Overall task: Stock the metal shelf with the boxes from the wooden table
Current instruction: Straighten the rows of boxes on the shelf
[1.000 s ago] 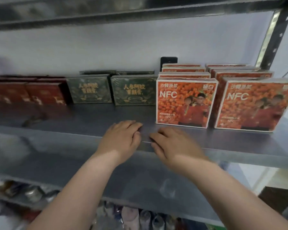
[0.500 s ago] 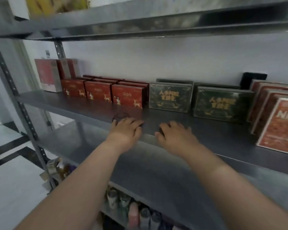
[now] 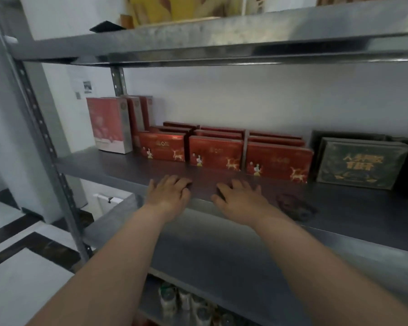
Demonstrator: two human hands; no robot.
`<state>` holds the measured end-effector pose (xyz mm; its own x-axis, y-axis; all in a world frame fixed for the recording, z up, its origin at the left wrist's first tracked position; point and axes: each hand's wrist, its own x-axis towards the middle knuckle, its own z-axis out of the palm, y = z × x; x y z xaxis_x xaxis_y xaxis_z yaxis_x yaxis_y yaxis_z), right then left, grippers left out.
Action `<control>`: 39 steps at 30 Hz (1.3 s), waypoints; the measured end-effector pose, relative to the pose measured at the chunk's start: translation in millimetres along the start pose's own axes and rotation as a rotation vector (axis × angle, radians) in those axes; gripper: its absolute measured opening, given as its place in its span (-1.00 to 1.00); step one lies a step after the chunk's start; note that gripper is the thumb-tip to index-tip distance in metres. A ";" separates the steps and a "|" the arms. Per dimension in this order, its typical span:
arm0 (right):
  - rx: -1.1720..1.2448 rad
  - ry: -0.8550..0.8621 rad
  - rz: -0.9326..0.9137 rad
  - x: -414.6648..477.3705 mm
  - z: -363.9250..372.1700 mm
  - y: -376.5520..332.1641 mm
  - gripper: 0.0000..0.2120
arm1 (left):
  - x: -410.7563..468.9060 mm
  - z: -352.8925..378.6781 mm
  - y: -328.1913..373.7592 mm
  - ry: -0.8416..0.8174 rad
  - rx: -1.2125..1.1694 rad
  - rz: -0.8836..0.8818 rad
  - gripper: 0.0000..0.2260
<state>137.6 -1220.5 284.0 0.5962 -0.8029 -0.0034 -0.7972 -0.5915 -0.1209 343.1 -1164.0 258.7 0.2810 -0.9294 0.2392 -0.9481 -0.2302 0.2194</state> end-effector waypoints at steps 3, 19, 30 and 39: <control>-0.051 -0.056 0.030 34.6 5.2 -38.7 -0.33 | 20.2 -5.4 -46.1 -0.051 0.034 -0.040 -0.54; -0.042 0.054 -0.502 196.1 -0.2 -192.7 -0.64 | 118.2 -46.6 -253.7 -0.122 0.069 -0.177 -0.53; 0.188 0.541 -0.343 327.7 -102.2 -253.9 -0.82 | 216.2 -132.0 -336.4 0.712 -0.051 0.139 -0.52; 0.223 0.588 -0.021 411.3 -144.8 -239.5 -0.69 | 278.3 -160.8 -346.3 0.604 -0.033 0.306 -0.45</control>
<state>559.9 -1420.0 455.2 0.4090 -0.7359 0.5397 -0.7091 -0.6285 -0.3197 773.6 -1296.5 401.4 0.0438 -0.6247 0.7796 -0.9958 0.0357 0.0846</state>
